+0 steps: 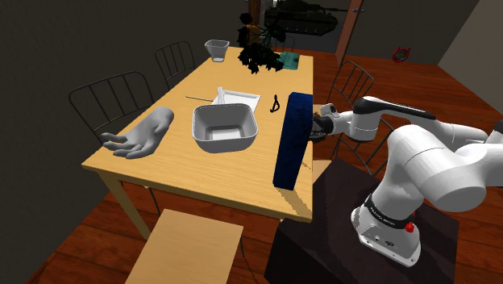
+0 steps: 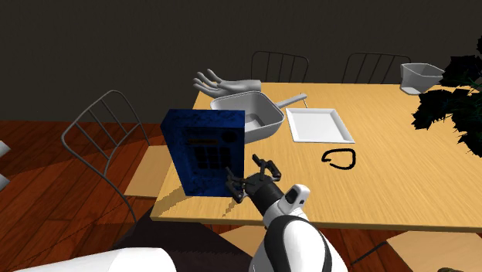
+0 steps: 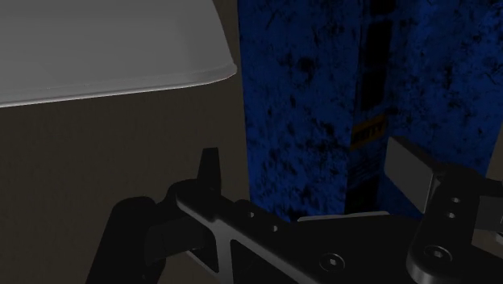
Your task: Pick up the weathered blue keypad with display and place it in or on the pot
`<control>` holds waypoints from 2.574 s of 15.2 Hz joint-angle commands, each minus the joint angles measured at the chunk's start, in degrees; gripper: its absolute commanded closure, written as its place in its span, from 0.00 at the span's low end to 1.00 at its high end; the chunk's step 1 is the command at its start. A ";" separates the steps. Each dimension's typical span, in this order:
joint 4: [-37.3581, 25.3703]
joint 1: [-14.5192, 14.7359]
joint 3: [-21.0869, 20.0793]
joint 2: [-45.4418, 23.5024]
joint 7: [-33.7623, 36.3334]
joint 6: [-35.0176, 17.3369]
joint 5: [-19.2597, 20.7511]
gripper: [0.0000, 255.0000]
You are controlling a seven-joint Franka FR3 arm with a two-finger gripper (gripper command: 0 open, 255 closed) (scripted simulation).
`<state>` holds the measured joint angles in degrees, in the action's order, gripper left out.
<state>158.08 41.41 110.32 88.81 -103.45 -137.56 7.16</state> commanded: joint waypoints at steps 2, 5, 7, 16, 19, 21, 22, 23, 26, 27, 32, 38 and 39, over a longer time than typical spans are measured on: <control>0.04 0.14 0.03 0.04 0.00 -0.21 0.02 0.00; 0.04 0.13 0.03 0.04 0.00 -0.19 0.02 0.00; 0.04 0.13 0.03 0.04 0.00 -0.19 0.02 1.00; 0.35 -0.13 -0.75 0.03 0.55 -0.22 -0.26 1.00; 1.19 -0.88 -3.14 0.09 2.25 -0.24 -1.11 1.00; 1.70 -1.33 -4.77 0.19 3.41 -0.26 -1.69 1.00; 1.93 -1.55 -5.59 0.25 3.99 -0.26 -1.99 1.00; 2.15 -1.75 -6.42 0.33 4.59 -0.27 -2.28 1.00; 2.74 -2.30 -8.92 0.60 6.38 -0.29 -3.18 1.00; 2.91 -2.46 -9.77 0.71 6.98 -0.30 -3.49 1.00; 3.56 -3.05 -14.04 1.36 10.06 -0.35 -5.01 1.00; 3.89 -3.29 -19.23 2.27 13.81 -0.46 -6.88 1.00; 3.90 -3.27 -20.10 2.43 14.44 -0.48 -7.19 1.00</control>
<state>161.94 38.10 90.95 91.09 -89.57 -137.96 0.25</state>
